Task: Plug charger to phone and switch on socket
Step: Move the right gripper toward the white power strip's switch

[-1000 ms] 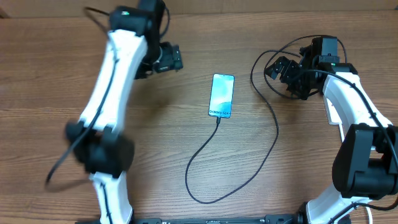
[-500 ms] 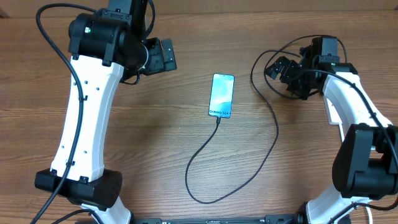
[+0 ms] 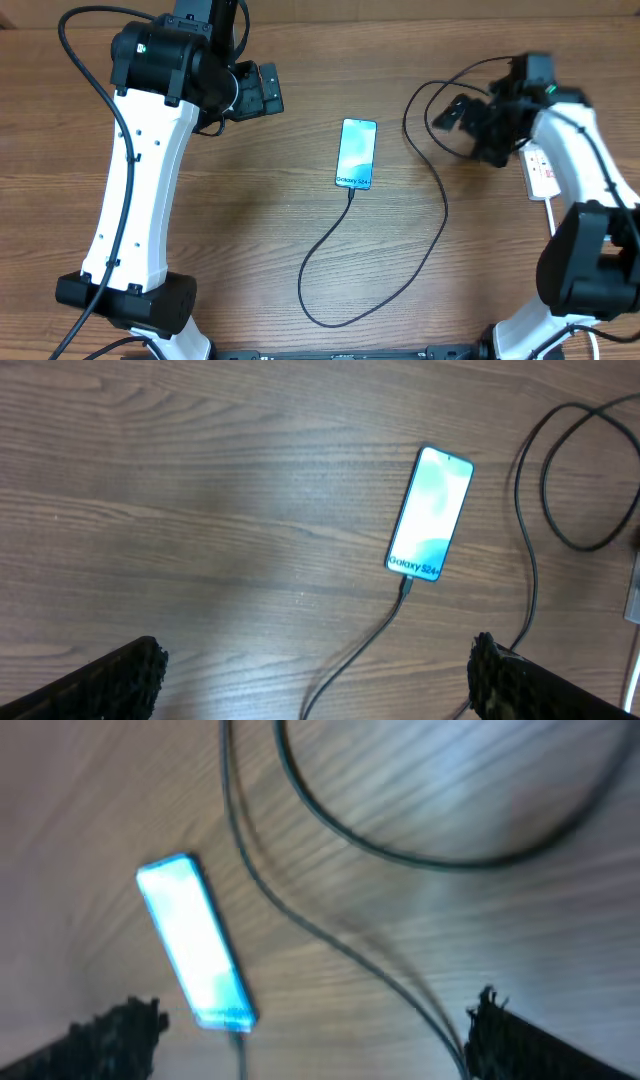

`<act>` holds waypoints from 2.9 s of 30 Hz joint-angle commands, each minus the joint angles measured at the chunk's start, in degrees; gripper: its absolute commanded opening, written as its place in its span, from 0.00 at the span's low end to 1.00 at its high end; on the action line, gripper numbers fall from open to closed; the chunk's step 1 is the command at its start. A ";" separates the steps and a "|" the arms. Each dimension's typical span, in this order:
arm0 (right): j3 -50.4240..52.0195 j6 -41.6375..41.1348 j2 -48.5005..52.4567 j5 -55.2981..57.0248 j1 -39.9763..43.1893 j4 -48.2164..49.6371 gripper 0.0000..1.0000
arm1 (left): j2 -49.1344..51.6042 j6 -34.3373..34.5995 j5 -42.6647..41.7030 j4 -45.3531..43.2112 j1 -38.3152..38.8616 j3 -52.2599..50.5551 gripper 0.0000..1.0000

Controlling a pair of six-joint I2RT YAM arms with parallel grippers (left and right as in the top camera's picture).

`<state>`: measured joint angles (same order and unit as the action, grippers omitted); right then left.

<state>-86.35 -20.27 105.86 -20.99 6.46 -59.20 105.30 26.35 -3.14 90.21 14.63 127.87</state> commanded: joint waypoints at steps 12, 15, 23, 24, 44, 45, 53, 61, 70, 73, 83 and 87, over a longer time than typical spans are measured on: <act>-26.12 15.02 -2.21 -8.20 31.04 -12.44 1.00 | 0.35 -1.07 0.79 -0.07 0.04 0.13 1.00; -24.96 19.78 -1.33 -13.29 37.75 -12.44 1.00 | 0.35 -1.07 0.79 -0.07 0.07 0.13 1.00; -16.65 29.79 2.51 -21.62 42.77 -9.09 1.00 | 0.35 -1.07 0.79 -0.07 0.04 0.13 1.00; -14.84 29.79 3.02 -22.03 42.32 -7.78 1.00 | 0.35 -1.07 0.79 -0.07 0.04 0.13 1.00; -2.05 29.29 6.64 -16.98 32.52 6.99 1.00 | 0.35 -1.07 0.79 -0.07 0.04 0.13 1.00; -2.03 29.27 6.82 -17.00 32.35 7.10 1.00 | 0.35 -1.07 0.79 -0.07 0.04 0.13 1.00; -1.66 28.24 11.10 -17.22 30.88 9.73 1.00 | 0.35 -1.07 0.79 -0.07 0.04 0.13 1.00; -1.36 27.63 13.14 -17.40 30.73 11.41 1.00 | 0.35 -1.07 0.79 -0.07 0.04 0.13 1.00; -1.33 27.87 13.49 -17.42 30.29 11.67 1.00 | 0.35 -1.07 0.79 -0.07 0.04 0.13 1.00; -1.05 27.85 13.81 -17.42 29.64 12.31 1.00 | 0.35 -1.07 0.79 -0.07 0.04 0.13 1.00; 0.87 24.98 13.84 -12.98 26.34 15.69 1.00 | 0.35 -1.07 0.79 -0.07 0.04 0.13 1.00; 0.87 24.11 13.86 -11.17 25.75 15.74 1.00 | 0.35 -1.07 0.79 -0.07 0.04 0.13 1.00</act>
<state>-85.80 5.26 118.89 -34.57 32.49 -43.70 105.30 26.35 -3.14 90.26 14.63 127.87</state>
